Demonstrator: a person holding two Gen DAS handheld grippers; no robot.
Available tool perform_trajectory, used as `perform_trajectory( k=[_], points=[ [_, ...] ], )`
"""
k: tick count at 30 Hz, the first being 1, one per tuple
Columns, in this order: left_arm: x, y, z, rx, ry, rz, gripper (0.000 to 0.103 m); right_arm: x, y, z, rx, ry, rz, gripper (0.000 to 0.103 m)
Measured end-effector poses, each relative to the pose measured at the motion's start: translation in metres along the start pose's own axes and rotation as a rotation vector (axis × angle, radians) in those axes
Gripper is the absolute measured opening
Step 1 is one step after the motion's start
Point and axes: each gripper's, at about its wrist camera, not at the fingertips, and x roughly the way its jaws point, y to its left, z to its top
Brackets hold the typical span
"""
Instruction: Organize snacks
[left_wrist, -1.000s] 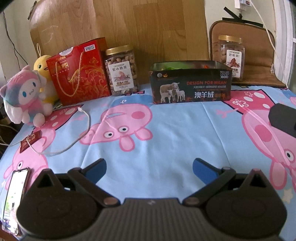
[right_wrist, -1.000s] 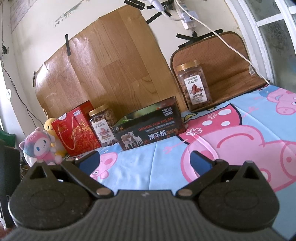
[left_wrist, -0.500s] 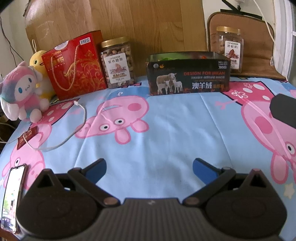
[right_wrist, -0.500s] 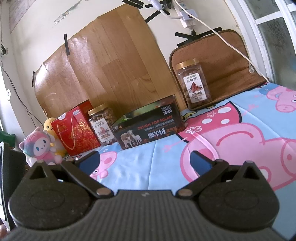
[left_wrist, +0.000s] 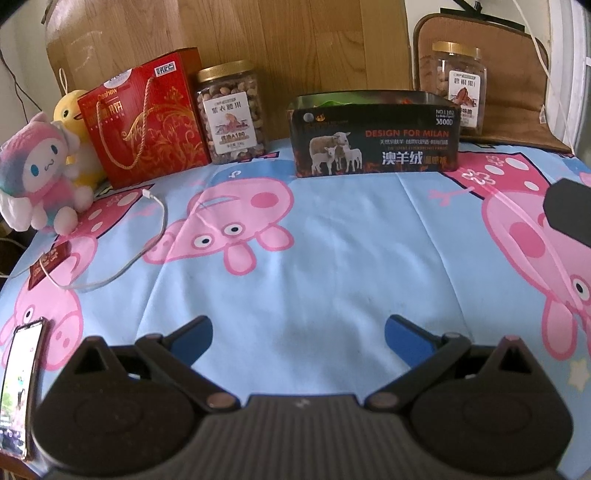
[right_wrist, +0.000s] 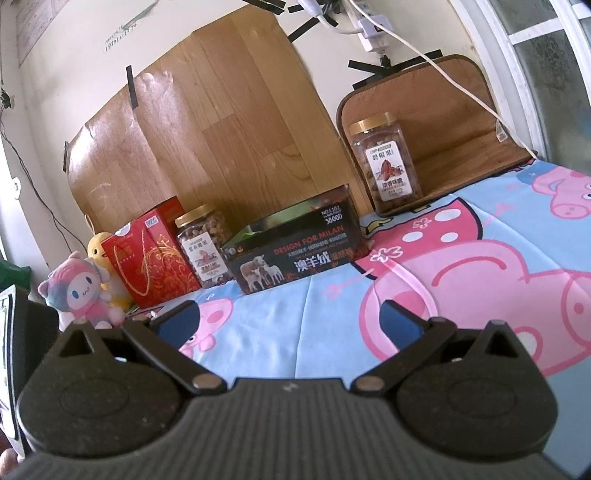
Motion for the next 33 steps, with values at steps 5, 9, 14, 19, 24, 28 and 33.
perform_trajectory(
  k=[5, 9, 14, 19, 24, 28, 33],
  points=[
    [0.0028, 0.0007, -0.0003, -0.005, 0.015, -0.005, 0.103, 0.0013, -0.0003, -0.0024, 0.000, 0.006, 0.001, 0.103],
    [0.0035, 0.0003, -0.0005, -0.005, 0.019, -0.005, 0.103, 0.0020, -0.0009, -0.0030, 0.002, 0.011, 0.003, 0.103],
    [0.0044, -0.0001, -0.0007, -0.004, 0.024, -0.008, 0.103, 0.0021, -0.0009, -0.0026, 0.003, 0.011, 0.002, 0.103],
    [0.0047, -0.0006, -0.0013, 0.000, 0.027, -0.009, 0.103, 0.0023, -0.0013, -0.0033, 0.005, 0.013, 0.003, 0.103],
    [0.0051, -0.0015, -0.0016, 0.004, 0.029, -0.009, 0.103, 0.0025, -0.0013, -0.0030, 0.004, 0.014, 0.003, 0.103],
    [0.0066, -0.0012, -0.0017, 0.002, 0.038, -0.014, 0.103, 0.0023, -0.0012, -0.0033, 0.005, 0.014, 0.002, 0.103],
    [0.0072, -0.0009, -0.0015, 0.000, 0.043, -0.015, 0.103, 0.0024, -0.0012, -0.0031, 0.005, 0.014, 0.002, 0.103]
  ],
)
